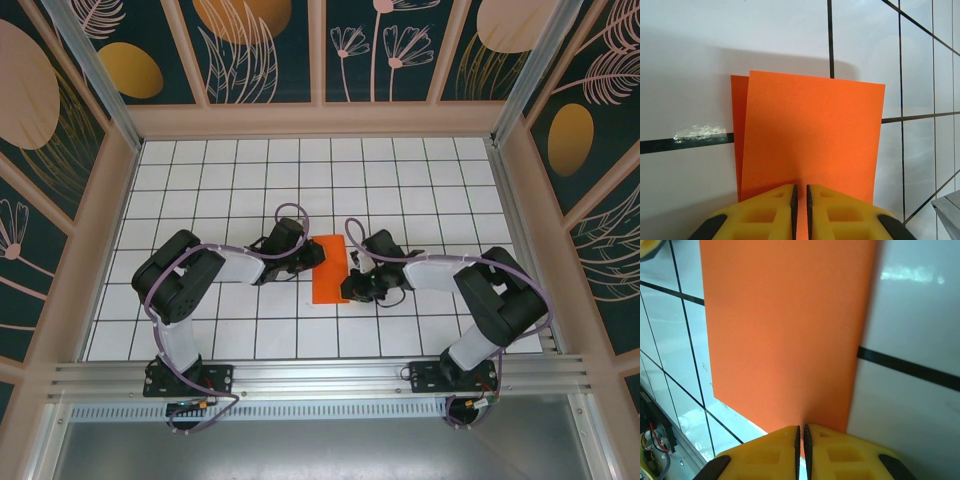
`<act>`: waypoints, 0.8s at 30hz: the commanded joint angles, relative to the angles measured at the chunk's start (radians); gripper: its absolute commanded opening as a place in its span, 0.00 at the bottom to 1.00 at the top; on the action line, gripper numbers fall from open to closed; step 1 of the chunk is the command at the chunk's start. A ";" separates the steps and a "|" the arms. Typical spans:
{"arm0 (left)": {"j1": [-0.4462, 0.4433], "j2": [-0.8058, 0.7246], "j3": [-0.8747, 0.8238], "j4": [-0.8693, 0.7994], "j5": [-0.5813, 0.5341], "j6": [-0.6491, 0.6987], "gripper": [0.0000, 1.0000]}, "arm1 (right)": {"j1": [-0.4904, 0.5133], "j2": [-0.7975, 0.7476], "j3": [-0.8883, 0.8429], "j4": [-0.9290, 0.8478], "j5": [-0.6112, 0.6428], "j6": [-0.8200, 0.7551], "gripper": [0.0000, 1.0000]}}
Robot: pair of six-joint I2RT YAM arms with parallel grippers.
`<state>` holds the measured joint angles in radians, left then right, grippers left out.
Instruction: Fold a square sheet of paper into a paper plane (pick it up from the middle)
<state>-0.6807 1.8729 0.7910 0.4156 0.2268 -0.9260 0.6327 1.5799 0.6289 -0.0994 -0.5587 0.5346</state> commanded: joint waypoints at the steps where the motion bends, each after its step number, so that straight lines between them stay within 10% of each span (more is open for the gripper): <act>1: -0.001 0.112 -0.044 -0.172 -0.092 0.009 0.16 | 0.006 -0.039 -0.046 -0.177 0.048 0.025 0.16; 9: 0.001 0.113 -0.039 -0.162 -0.083 0.019 0.16 | -0.018 -0.167 0.067 -0.092 0.054 0.043 0.17; 24: 0.000 0.114 -0.034 -0.171 -0.068 0.032 0.16 | -0.123 0.171 0.222 0.107 0.054 0.010 0.14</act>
<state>-0.6807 1.8729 0.7921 0.4156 0.2279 -0.9249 0.5198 1.7191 0.8310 -0.0261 -0.4919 0.5602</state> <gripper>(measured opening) 0.156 0.146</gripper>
